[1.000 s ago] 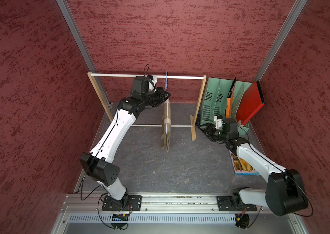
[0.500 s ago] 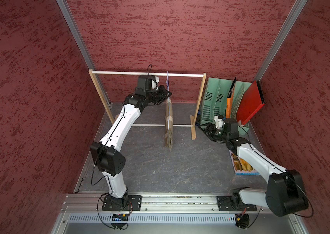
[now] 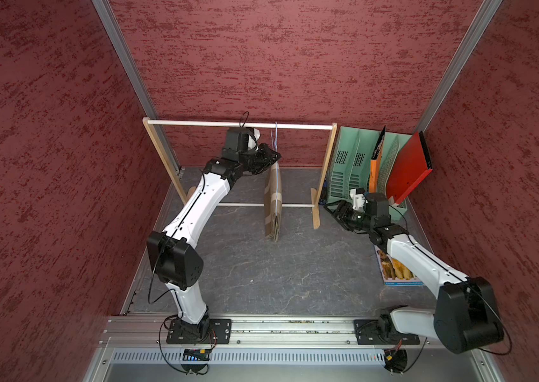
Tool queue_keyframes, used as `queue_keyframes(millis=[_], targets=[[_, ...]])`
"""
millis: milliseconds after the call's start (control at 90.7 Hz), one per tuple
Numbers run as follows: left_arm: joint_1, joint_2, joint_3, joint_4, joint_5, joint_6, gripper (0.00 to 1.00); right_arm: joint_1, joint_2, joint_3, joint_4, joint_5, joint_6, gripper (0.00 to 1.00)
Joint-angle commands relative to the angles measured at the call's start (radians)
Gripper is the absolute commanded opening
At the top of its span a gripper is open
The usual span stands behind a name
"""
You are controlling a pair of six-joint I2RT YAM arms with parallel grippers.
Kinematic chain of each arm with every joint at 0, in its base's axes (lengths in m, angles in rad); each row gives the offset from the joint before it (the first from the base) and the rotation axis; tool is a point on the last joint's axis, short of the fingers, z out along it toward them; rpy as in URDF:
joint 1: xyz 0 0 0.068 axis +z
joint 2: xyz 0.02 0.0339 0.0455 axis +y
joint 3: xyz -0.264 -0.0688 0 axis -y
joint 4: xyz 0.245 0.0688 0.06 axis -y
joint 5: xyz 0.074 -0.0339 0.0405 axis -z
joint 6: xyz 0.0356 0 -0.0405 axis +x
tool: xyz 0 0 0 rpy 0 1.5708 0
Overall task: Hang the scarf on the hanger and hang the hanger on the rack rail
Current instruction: Place the hanger at the clothesline, then reset both arms
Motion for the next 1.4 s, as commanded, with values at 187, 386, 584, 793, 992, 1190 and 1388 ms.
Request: queue_keyframes(millis=[187,386,584,793,992,1190,1388], targets=[[0.006,-0.088,-0.057,0.077,0.003,0.003,0.27,-0.011,-0.01,0.029,0.008,0.012,-0.003,0.68],[0.006,-0.161,-0.111,0.069,-0.001,0.028,0.37,-0.013,-0.021,0.05,-0.037,0.023,-0.045,0.68],[0.01,-0.311,-0.237,0.057,-0.054,0.085,0.52,-0.029,-0.066,0.104,-0.162,0.083,-0.155,0.71],[0.032,-0.53,-0.427,0.062,-0.167,0.189,0.71,-0.073,-0.132,0.154,-0.273,0.15,-0.257,0.79],[0.083,-0.744,-0.623,0.055,-0.334,0.267,0.91,-0.113,-0.211,0.186,-0.341,0.257,-0.361,0.91],[0.148,-0.93,-0.834,0.064,-0.497,0.3,1.0,-0.144,-0.306,0.186,-0.376,0.411,-0.487,0.98],[0.185,-1.078,-1.069,0.054,-0.741,0.308,1.0,-0.173,-0.367,0.161,-0.389,0.562,-0.58,0.98]])
